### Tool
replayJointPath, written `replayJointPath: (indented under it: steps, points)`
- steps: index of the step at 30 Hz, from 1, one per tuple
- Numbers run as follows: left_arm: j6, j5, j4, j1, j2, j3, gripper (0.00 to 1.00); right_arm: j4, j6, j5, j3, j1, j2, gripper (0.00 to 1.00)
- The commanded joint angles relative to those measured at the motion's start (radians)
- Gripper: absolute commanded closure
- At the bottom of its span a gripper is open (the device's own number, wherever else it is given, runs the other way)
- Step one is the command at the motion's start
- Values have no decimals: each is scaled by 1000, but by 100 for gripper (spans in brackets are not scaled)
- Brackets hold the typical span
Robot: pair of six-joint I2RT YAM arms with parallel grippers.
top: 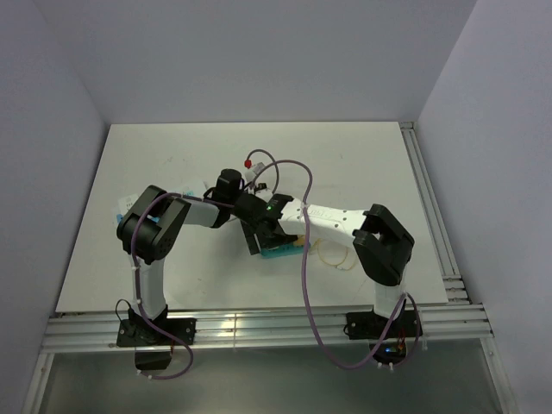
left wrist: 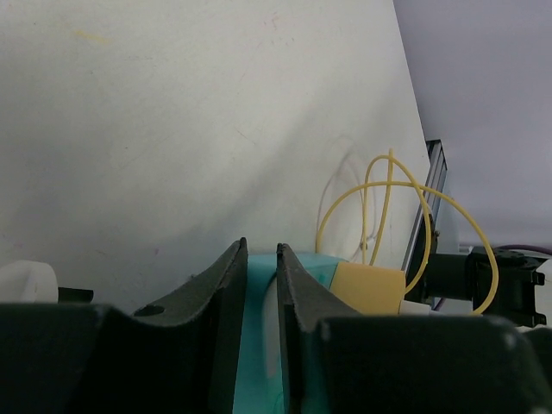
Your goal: Insert the plug
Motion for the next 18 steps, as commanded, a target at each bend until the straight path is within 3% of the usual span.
replayJointPath:
  steps: [1, 6, 10, 18]
  points:
    - [-3, 31, 3, 0, 10, 23, 74, -66, -18, 74, 125, -12, -46, 7]
    - [-6, 35, 14, 13, 3, 15, 74, -52, -32, 83, 182, -21, -112, 4]
    - [-8, 35, 20, 18, -4, 11, 71, 41, -50, 68, 109, -19, -224, 4]
    - [-15, 45, 76, 20, -69, -40, 43, 271, -116, 175, -183, -18, -624, 0]
